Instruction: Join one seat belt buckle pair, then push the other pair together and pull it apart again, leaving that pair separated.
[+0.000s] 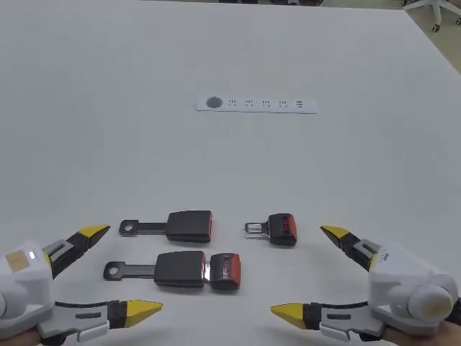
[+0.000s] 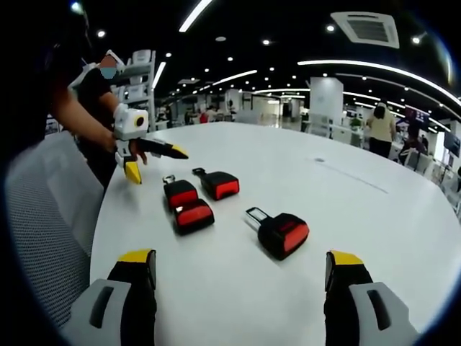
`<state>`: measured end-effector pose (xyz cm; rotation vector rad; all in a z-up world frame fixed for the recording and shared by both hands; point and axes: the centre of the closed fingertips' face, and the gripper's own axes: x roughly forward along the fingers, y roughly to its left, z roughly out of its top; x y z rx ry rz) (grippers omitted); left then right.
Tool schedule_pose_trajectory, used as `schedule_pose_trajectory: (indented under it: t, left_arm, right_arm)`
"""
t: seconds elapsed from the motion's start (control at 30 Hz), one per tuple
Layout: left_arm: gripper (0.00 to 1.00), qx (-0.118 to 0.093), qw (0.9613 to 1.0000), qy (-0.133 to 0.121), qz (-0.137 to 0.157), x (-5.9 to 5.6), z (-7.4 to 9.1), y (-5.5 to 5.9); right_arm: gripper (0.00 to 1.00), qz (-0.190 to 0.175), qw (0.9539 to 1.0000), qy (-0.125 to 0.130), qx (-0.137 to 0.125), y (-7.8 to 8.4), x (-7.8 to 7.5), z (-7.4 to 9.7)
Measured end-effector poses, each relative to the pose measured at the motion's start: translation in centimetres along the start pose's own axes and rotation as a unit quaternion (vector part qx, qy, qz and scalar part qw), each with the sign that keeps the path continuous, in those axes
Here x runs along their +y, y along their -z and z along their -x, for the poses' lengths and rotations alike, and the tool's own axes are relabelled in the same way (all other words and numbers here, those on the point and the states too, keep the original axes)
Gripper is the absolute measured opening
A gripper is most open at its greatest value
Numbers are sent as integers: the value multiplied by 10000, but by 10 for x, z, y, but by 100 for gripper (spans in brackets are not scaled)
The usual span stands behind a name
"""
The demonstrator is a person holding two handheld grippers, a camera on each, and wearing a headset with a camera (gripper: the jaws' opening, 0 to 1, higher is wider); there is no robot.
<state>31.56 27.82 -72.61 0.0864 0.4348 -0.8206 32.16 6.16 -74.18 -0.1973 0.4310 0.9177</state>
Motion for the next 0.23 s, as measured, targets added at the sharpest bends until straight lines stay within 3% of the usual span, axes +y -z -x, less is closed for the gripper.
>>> schedule_pose_trajectory:
  t: [0.23]
  left_arm:
    - [100, -4, 10000, 2, 11, 2, -1, -1]
  right_arm:
    - [99, -8, 10000, 17, -12, 0, 0, 1]
